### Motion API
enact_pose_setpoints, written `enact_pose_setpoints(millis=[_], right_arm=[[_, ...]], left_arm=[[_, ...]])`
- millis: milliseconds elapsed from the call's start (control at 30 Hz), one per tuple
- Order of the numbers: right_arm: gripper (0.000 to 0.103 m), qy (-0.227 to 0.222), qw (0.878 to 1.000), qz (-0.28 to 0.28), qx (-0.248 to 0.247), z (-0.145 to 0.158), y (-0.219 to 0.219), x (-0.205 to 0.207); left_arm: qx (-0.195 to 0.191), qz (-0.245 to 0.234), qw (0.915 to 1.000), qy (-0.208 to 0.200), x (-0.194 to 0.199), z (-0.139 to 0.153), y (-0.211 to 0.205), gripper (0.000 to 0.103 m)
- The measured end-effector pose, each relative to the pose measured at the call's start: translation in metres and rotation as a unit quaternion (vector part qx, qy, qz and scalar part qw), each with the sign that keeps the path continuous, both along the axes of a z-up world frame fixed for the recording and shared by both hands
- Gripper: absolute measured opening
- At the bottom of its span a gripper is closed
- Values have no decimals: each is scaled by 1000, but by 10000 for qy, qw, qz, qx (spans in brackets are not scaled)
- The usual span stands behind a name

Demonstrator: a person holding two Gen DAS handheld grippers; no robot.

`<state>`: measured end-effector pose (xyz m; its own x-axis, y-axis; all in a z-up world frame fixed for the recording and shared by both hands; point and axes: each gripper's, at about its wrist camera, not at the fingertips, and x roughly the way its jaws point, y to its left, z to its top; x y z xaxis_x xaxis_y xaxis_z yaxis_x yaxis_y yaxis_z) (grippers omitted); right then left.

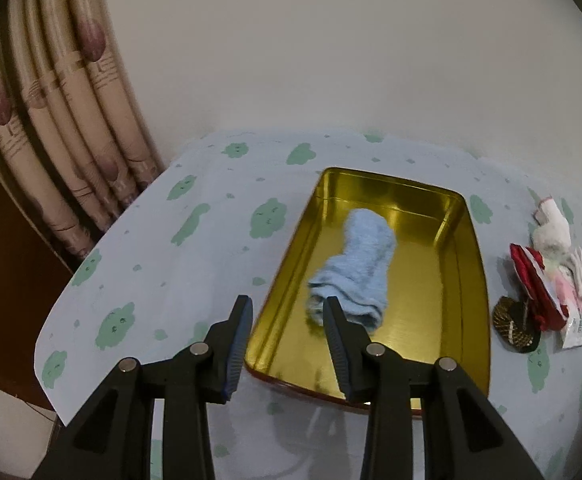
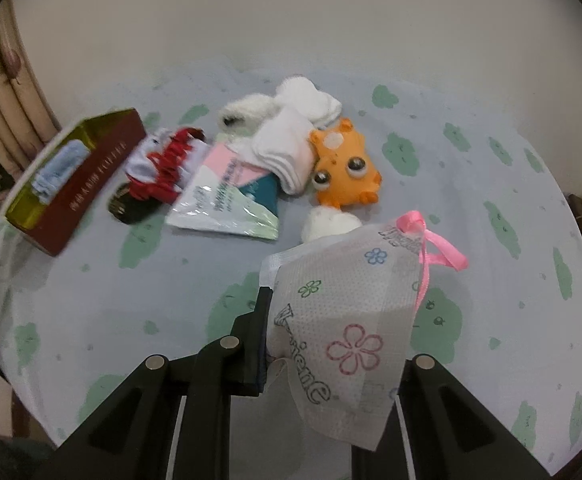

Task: Organize soft objects
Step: 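Carry the sachet bag into the tin beside the sock and open the right gripper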

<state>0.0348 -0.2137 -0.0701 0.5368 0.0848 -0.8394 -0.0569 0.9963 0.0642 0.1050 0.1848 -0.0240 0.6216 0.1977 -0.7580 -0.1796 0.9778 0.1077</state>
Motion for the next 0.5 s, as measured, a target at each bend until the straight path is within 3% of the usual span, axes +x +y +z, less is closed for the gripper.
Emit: enact_pose_setpoints(millis=[333, 500], right_arm=[[15, -112, 9985, 464, 249, 20, 36, 7], [15, -153, 9954, 894, 317, 27, 75, 24]], left_arm=[[-120, 395, 9991, 8, -18, -9, 33, 37], [-110, 587, 9981, -135, -19, -7, 44, 37]])
